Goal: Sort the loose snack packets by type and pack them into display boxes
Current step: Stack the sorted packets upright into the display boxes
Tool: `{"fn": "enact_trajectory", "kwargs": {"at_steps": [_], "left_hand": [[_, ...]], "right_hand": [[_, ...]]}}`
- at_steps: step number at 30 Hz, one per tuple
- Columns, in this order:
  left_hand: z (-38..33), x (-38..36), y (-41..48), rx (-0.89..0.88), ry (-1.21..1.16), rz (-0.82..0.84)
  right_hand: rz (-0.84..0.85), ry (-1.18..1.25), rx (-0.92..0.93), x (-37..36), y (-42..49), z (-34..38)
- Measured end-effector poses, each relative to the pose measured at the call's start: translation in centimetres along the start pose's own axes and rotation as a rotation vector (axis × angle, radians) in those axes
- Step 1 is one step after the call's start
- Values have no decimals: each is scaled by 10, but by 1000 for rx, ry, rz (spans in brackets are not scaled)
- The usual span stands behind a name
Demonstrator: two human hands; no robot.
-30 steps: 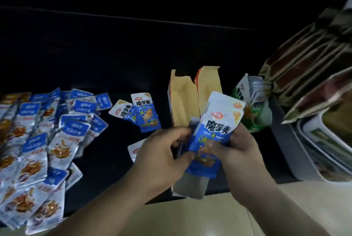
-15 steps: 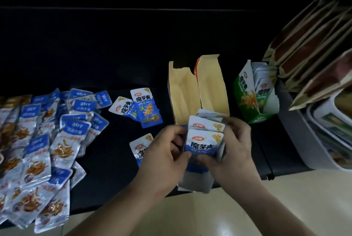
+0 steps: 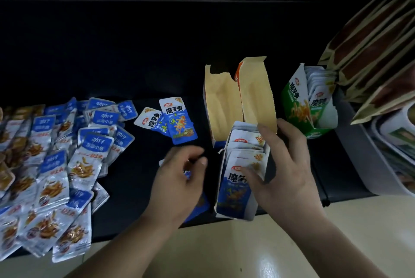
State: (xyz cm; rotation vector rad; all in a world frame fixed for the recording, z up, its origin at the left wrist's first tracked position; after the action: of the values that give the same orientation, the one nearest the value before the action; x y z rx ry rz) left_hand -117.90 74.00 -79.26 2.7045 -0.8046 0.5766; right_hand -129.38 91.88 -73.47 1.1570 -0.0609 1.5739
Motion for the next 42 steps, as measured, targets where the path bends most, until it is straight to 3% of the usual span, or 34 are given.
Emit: {"fn": "enact_trajectory", "kwargs": {"at_steps": [2,4,6,13,20,23,26,30,35,37,40,42], "left_hand": [[25,13,9,15,271,-34],[48,23,14,82,574,72],[60,27,14,144,670,146],[69,29,23,244,500,177],[93,59,45,510,-57,-116],[93,77,58,601,-172,-253],[97,87,63,671,-227,-308],[94,90,66,708,-263,-355],[98,74,50,740,-239,-275],[99,70,46,752,-254,-276],[96,65,51,793,-374,-269],[89,57,57,764,-388,-217]], "right_hand": [[-20,55,66,0,5,18],[7,140,102,-9,7,39],[26,228,104,-23,7,56],[184,470,-233,-78,-4,80],[423,80,-223,-170,35,81],[677,-174,-214,-210,47,69],[820,-195,-140,-227,36,62],[743,-213,-30,-217,18,65],[685,-181,35,-179,-22,67],[621,-55,-124,-171,-25,63],[543,174,-547,-168,-17,62],[554,246,-693,-170,-10,65]]}}
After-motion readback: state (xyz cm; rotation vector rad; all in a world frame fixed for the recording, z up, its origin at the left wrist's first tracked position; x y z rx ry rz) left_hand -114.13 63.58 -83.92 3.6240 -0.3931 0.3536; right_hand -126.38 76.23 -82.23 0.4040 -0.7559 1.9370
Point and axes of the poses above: each hand's wrist, its own y-axis towards the middle knuckle, its own x-axis out of the back of the hand, z = x × y, the point moved 4 cm from there along y, towards the middle knuckle, and after that the axes turned 15 degrees about -z, right-handed, at the moved point
